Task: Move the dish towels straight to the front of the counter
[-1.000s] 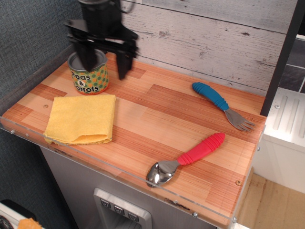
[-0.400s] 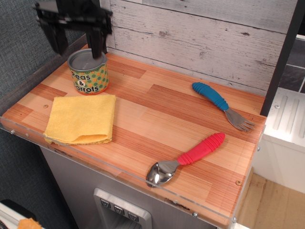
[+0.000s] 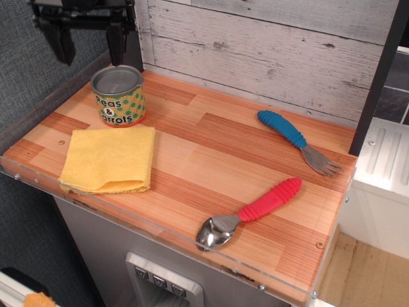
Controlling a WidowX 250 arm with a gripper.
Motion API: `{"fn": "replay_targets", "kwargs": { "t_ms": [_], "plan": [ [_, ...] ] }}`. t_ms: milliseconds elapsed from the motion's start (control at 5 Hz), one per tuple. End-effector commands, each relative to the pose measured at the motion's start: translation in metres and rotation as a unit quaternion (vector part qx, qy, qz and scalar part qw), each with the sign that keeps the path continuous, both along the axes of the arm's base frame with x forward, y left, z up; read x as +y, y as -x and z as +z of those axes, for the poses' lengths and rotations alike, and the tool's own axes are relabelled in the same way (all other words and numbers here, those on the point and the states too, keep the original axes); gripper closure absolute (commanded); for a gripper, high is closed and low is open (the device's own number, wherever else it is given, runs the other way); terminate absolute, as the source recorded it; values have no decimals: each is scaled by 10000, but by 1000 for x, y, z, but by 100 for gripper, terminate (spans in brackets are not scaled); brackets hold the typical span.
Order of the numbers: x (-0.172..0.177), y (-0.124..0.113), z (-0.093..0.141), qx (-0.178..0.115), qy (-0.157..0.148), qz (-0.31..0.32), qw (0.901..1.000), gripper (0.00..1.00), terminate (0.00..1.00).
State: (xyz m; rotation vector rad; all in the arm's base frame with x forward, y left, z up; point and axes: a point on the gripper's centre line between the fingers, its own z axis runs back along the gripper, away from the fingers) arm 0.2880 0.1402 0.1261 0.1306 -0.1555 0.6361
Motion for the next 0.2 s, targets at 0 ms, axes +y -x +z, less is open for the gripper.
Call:
{"fn": "replay_targets", "kwargs": {
  "t_ms": [0],
  "plan": [
    [-3,6,8,-494,-253,279,9981,0,100]
  ]
}}
